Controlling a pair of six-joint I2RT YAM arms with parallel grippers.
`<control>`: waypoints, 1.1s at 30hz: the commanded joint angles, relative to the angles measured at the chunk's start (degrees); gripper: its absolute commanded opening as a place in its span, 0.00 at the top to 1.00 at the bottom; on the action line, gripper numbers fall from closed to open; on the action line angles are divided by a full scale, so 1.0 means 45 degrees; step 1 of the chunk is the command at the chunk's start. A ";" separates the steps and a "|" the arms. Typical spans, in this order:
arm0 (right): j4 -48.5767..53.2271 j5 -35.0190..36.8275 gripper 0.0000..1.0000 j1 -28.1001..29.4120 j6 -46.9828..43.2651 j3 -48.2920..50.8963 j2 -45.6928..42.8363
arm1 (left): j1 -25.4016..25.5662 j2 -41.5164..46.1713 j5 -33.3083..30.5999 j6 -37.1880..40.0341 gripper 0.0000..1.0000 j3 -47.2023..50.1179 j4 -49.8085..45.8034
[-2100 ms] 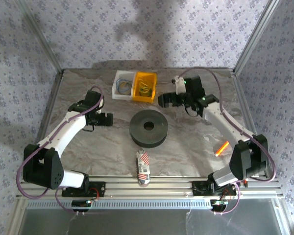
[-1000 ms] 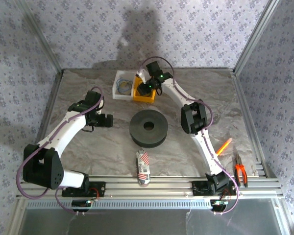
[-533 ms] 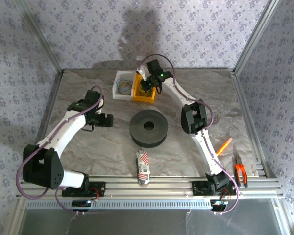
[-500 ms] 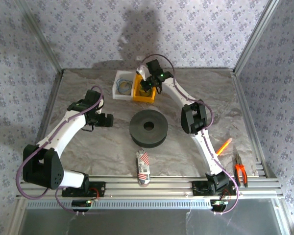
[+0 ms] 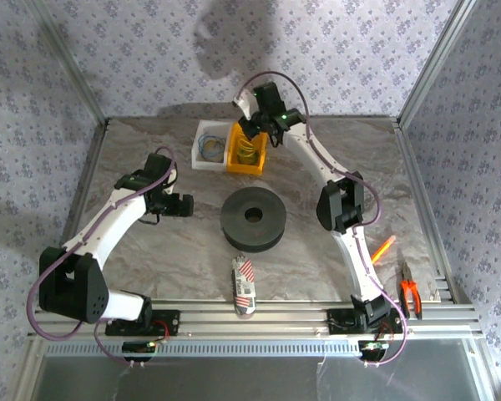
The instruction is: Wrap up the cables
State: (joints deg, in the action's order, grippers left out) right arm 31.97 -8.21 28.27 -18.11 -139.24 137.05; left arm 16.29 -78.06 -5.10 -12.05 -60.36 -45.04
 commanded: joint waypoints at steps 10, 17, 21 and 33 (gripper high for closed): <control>0.0494 -0.2784 0.27 -0.0540 0.1296 -0.0913 0.1476 | 0.0070 0.0531 0.0314 0.0076 0.00 -0.0062 -0.0079; 0.0475 -0.2680 0.33 -0.0506 0.1329 -0.1171 0.2165 | 0.0070 0.0464 0.0255 0.0113 0.00 -0.0063 -0.0069; 0.0405 -0.2562 0.37 -0.0501 0.1363 -0.1359 0.2524 | 0.0070 0.0394 0.0271 0.0100 0.00 -0.0035 -0.0049; 0.0009 -0.1862 0.48 -0.0323 0.1700 -0.2320 0.3731 | 0.0070 0.0233 0.0271 0.0159 0.00 0.0068 0.0052</control>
State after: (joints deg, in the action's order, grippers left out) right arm 32.18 -18.02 26.26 -11.35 -147.39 151.94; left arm 16.29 -76.62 -4.27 -12.03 -60.34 -44.84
